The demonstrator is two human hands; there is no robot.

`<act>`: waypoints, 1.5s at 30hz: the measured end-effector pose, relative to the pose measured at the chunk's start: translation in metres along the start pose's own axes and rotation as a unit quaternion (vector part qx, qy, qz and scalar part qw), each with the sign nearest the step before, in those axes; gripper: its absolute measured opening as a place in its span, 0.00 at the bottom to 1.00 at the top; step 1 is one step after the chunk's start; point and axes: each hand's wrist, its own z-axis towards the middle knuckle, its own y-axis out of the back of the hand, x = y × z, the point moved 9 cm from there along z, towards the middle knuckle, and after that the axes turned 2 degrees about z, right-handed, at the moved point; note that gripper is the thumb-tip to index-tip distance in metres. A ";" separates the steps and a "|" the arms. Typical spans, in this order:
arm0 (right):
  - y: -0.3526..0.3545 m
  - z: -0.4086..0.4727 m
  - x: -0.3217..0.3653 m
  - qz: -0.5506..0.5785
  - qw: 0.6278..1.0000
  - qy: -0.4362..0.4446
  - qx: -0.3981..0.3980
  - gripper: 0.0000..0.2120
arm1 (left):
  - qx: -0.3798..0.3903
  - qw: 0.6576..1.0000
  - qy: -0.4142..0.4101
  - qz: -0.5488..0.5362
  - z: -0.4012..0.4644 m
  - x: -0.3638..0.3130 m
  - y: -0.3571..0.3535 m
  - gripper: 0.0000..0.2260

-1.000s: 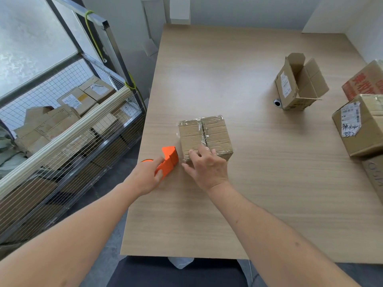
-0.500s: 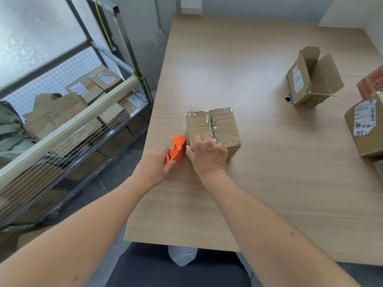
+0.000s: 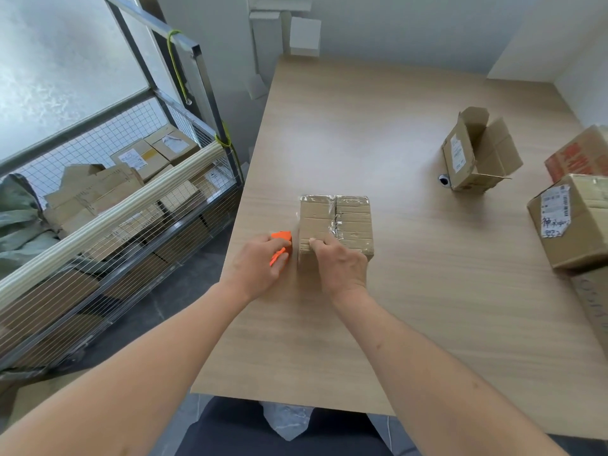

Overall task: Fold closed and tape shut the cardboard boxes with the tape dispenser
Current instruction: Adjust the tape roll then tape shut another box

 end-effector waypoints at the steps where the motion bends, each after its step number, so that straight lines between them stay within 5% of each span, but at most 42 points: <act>1: 0.003 0.000 0.000 0.003 1.000 0.007 0.004 0.18 | -0.008 1.000 -0.014 -0.003 0.000 -0.005 0.000 0.13; 10: 0.010 -0.020 -0.006 -0.042 0.998 0.054 0.010 0.11 | 0.013 0.997 -0.072 -0.011 0.009 -0.033 -0.020 0.20; 15: 0.008 -0.027 -0.027 0.039 0.995 0.085 -0.023 0.13 | 0.068 0.986 -0.148 -0.024 0.007 -0.047 -0.035 0.15; 21: 0.012 -0.030 -0.085 0.144 0.985 0.038 -0.086 0.14 | 0.028 0.980 -0.196 0.000 0.007 -0.058 -0.039 0.14; 27: 0.013 -0.030 -0.126 0.232 0.970 0.057 -0.051 0.18 | 0.030 0.978 -0.204 -0.012 0.009 -0.052 -0.041 0.15; 38: 0.001 -0.030 -0.163 0.332 0.937 -0.094 -0.059 0.17 | 0.062 0.975 -0.211 -0.019 0.013 -0.048 -0.044 0.16; 45: 0.017 -0.027 -0.158 0.275 0.960 -0.024 -0.043 0.12 | 0.075 0.978 -0.194 -0.023 0.015 -0.050 -0.045 0.15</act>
